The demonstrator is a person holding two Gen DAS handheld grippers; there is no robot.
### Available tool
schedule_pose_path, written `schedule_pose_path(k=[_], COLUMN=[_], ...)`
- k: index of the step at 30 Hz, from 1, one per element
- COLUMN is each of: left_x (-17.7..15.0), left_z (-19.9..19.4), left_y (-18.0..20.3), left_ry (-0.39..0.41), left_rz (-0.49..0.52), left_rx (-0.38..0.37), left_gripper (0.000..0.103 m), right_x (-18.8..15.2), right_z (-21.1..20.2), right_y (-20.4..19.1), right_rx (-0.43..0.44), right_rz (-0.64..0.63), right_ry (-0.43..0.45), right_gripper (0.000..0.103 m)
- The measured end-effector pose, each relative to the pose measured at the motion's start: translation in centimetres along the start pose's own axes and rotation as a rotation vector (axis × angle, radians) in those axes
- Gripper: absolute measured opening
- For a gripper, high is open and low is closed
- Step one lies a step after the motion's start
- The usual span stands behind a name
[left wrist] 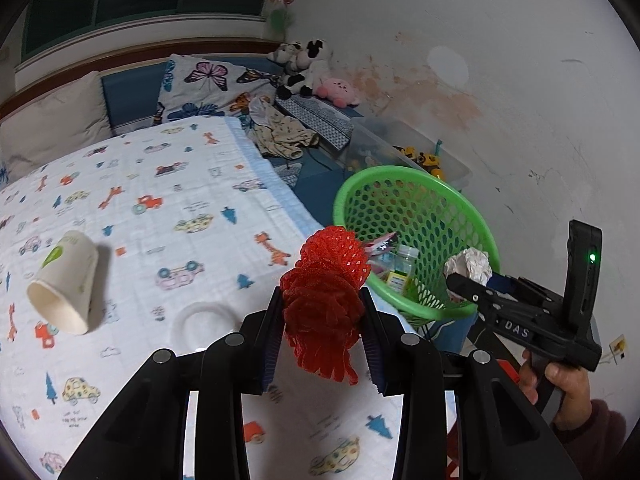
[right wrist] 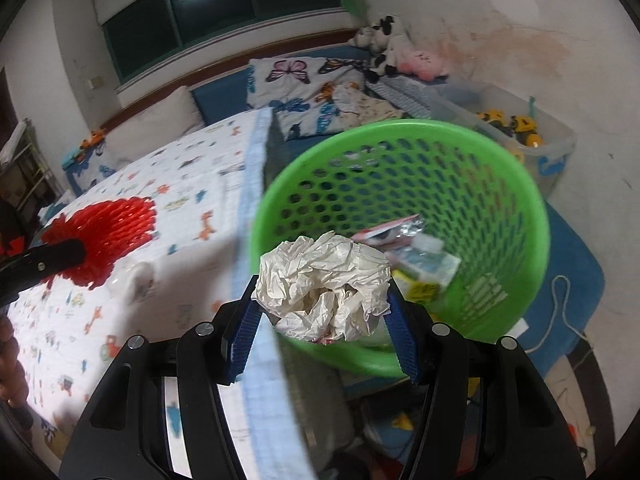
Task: Collect trash
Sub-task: 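Drop the tissue into the basket with the right tool while the left carries the net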
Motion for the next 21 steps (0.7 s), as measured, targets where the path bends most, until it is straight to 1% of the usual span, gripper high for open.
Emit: schedule_pose_path(k=[5,11,21], left_x=[0.4,0.6,0.8], left_z=[1.1,2.1,3.8], left_y=[1.7,3.6,6.0], left_ry=[-0.018,-0.035,-0.065], left_rz=[0.022,0.058,0.090], left_rx=[-0.013,-0.024,-0.039], left_gripper=[0.035,0.035,0.035], right_x=[0.1,0.0,0.0], right_z=[0.4,1.0,1.6], right_y=[2.1,3.8,5.1], right_rx=[-0.038,-0.071,-0.092], right_rz=[0.015,0.026,0.038], right_ry=[-0.010,-0.021,-0.033], right_gripper=[0.059,0.062,0.063])
Point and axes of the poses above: each gripper's, at about its wrist camera, not at the fingertips, and z roughly the way its jaws point, y to its right, x to its top, the point moved 1 cm from there along z, roughly the way its jaws point, and after that the axes turned 11 degrees about -z, right-handed, at the moved point
